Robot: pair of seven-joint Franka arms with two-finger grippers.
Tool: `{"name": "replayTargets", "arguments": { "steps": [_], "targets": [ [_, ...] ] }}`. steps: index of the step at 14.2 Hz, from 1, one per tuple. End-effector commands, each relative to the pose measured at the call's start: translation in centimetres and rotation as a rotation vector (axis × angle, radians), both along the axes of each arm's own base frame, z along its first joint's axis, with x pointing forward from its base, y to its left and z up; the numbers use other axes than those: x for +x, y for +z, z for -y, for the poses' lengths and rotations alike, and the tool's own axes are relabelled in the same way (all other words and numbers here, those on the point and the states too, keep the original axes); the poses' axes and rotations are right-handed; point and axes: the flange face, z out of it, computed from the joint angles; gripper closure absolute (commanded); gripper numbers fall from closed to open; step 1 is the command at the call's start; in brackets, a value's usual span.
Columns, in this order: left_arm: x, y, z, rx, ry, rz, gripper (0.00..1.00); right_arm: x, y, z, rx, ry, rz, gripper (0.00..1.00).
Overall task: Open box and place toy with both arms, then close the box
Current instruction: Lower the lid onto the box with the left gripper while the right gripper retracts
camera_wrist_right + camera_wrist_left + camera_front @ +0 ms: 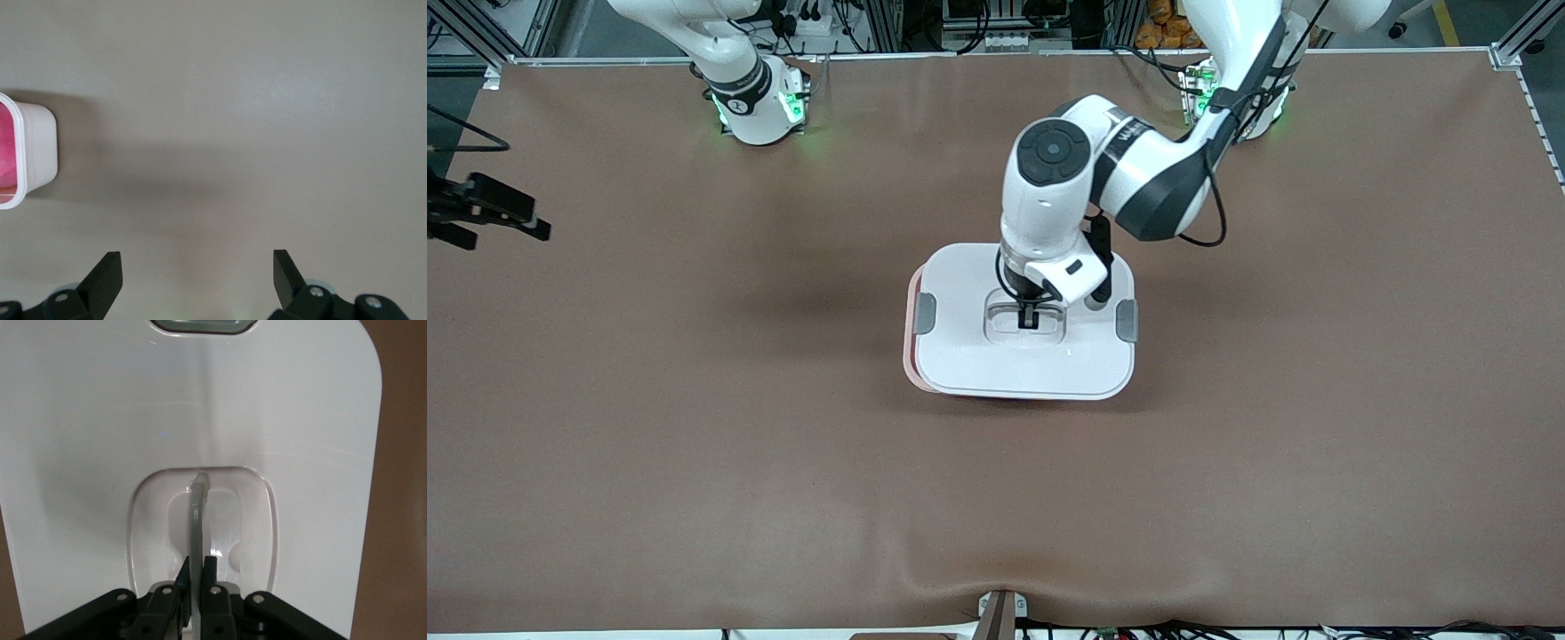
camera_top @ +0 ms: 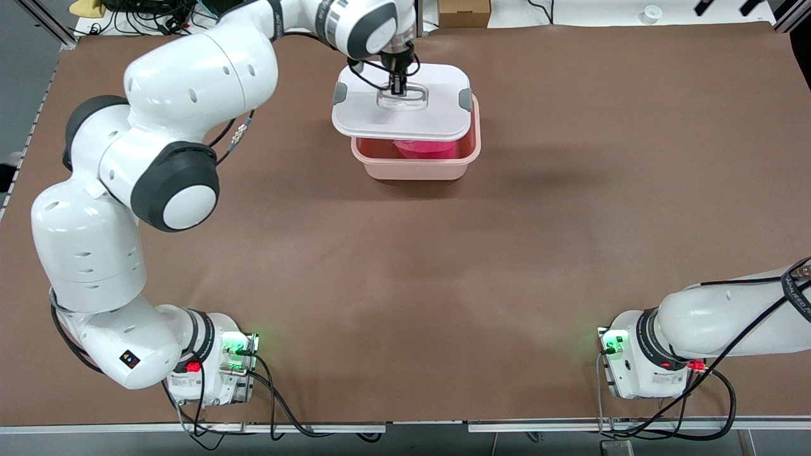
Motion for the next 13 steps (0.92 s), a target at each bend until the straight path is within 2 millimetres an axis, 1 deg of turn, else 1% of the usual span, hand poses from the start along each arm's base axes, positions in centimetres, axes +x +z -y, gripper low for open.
{"name": "replayTargets", "arguments": {
  "steps": [1, 2, 5, 7, 10, 13],
  "targets": [
    [-0.3, -0.1, 1.4, 0.012, 0.033, 0.045, 1.00, -1.1, 0.1, -0.1, -0.014, 0.008, -0.014, 0.00],
    [-0.6, -0.8, 2.0, 0.005, 0.048, 0.049, 1.00, -1.0, 0.0, -1.0, -0.014, 0.015, -0.024, 0.00],
    [-1.2, -1.2, 3.0, 0.002, 0.053, 0.069, 1.00, -1.5, 0.6, -4.5, -0.024, -0.034, -0.036, 0.00],
    [-1.5, -1.8, 3.4, 0.011, 0.050, 0.076, 1.00, -1.6, 0.8, -6.0, -0.054, -0.044, -0.038, 0.00],
    [-2.0, -2.6, 4.0, 0.013, 0.058, 0.076, 1.00, -1.7, 0.8, -6.3, -0.072, -0.043, -0.037, 0.00],
    [-2.6, -2.7, 4.8, 0.002, 0.060, 0.088, 1.00, -1.7, 0.9, -6.4, -0.076, -0.042, -0.032, 0.00]
  ]
}}
